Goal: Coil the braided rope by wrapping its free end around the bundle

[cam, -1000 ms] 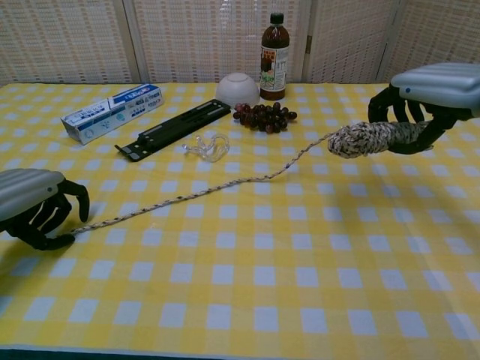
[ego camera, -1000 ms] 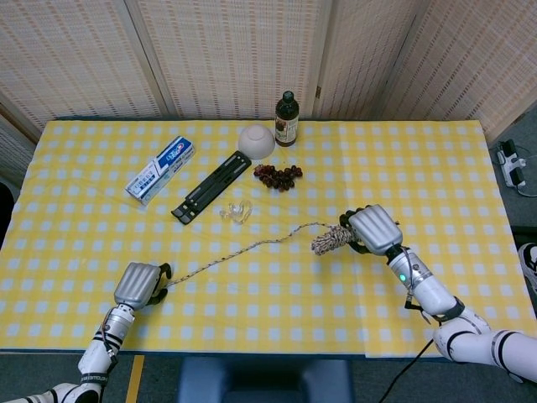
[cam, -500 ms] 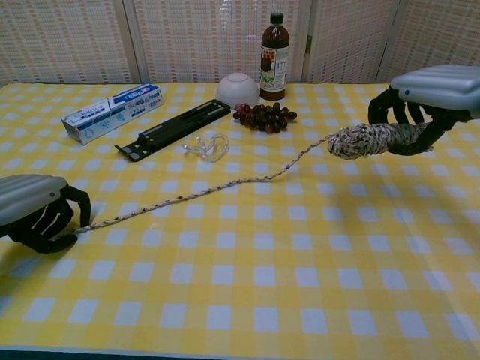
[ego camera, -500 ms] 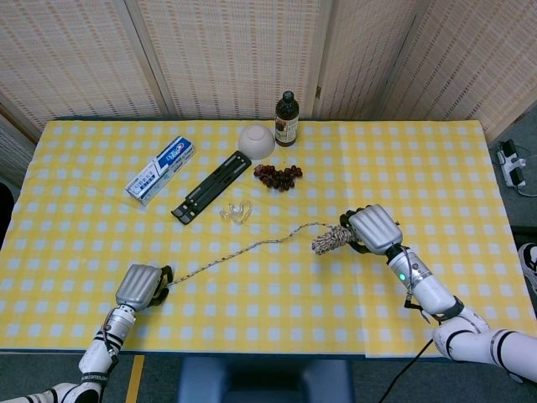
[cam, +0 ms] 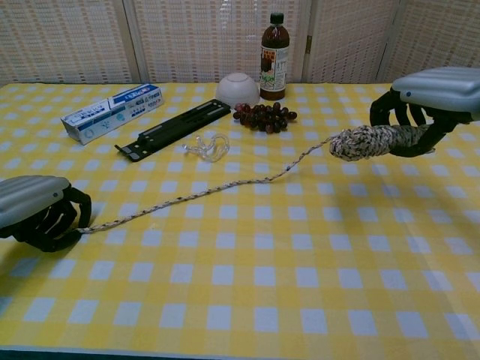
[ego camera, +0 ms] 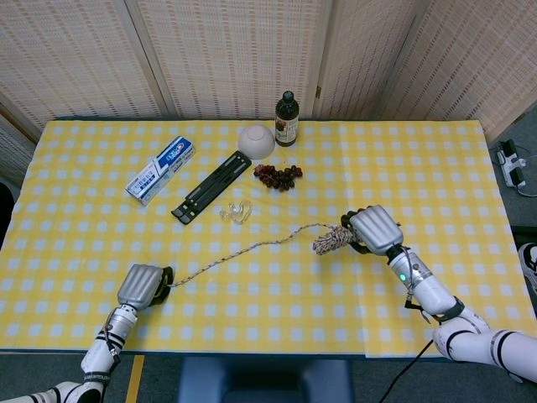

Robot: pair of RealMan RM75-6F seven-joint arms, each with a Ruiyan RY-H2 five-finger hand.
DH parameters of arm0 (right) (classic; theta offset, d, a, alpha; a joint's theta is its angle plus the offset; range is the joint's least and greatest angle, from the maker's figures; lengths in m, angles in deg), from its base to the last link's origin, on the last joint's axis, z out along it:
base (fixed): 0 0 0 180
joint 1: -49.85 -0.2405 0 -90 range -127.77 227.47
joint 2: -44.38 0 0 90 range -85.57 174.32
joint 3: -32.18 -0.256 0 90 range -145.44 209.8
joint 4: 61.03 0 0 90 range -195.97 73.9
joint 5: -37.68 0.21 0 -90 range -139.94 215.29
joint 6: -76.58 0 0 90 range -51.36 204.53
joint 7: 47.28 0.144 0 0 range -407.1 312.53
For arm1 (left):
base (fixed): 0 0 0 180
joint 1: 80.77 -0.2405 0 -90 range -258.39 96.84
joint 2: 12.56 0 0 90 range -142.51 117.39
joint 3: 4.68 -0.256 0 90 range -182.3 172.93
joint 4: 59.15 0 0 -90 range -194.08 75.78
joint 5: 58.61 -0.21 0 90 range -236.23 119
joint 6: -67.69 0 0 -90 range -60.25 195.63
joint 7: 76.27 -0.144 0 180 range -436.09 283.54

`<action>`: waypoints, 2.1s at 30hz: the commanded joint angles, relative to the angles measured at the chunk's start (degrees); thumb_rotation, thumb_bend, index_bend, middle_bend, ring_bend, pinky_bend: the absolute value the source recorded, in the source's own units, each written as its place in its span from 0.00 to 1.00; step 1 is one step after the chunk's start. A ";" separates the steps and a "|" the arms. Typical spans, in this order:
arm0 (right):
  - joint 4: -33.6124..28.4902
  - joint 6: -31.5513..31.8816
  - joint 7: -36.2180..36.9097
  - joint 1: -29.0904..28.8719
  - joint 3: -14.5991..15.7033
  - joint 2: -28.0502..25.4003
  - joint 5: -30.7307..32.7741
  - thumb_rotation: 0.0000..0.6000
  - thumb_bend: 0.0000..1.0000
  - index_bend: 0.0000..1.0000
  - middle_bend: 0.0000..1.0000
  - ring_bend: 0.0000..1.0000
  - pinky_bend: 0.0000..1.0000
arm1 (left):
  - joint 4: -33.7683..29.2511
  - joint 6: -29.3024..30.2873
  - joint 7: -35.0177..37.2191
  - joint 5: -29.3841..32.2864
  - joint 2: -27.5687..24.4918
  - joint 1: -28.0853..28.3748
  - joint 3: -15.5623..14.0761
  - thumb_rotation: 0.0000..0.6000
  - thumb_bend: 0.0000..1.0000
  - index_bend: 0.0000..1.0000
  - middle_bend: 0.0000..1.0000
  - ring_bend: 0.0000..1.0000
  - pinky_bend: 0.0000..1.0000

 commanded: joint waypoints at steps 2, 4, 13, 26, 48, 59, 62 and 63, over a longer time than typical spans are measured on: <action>-0.10 0.25 0.28 0.13 -0.14 -0.09 0.02 1.00 0.65 0.78 0.62 0.67 0.54 | 0.57 1.44 1.72 -1.61 0.18 -0.21 0.09 1.00 0.51 0.62 0.85 0.77 0.74; -0.21 0.41 0.45 0.21 -0.21 -0.22 -0.02 1.00 0.65 0.78 0.63 0.67 0.55 | 0.69 2.06 2.40 -2.42 0.06 -0.25 0.11 1.00 0.52 0.63 0.86 0.78 0.74; -2.00 3.01 2.60 1.13 -0.95 -1.55 -1.26 1.00 0.65 0.80 0.64 0.68 0.56 | -0.93 5.21 7.75 -7.16 -2.68 0.18 1.18 1.00 0.57 0.70 0.91 0.83 0.76; -11.84 7.65 17.16 1.69 -0.89 -3.95 -10.88 1.00 0.65 0.85 0.68 0.73 0.60 | -13.23 1.25 13.38 -8.70 -15.27 6.03 7.20 1.00 0.57 0.73 0.93 0.85 0.78; -14.49 -4.54 22.96 -6.88 -3.55 8.73 -4.08 1.00 0.67 0.91 0.73 0.77 0.65 | -34.91 -5.42 8.34 3.39 -23.84 18.14 18.27 1.00 0.57 0.73 0.93 0.85 0.78; -8.53 -4.56 24.43 -9.05 -9.10 19.64 8.19 1.00 0.71 0.92 0.74 0.77 0.66 | -39.48 -5.18 12.92 2.91 -25.03 17.79 16.31 1.00 0.57 0.73 0.93 0.85 0.78; -7.00 -3.00 24.10 -9.25 -10.90 22.91 11.40 1.00 0.71 0.92 0.74 0.77 0.67 | -39.40 -5.15 16.93 -0.40 -25.50 16.53 14.93 1.00 0.57 0.73 0.93 0.85 0.78; -6.56 -2.25 24.14 -9.22 -11.58 23.87 12.26 1.00 0.71 0.92 0.74 0.77 0.67 | -39.32 -4.93 18.05 -1.65 -25.67 16.02 14.39 1.00 0.57 0.73 0.93 0.85 0.78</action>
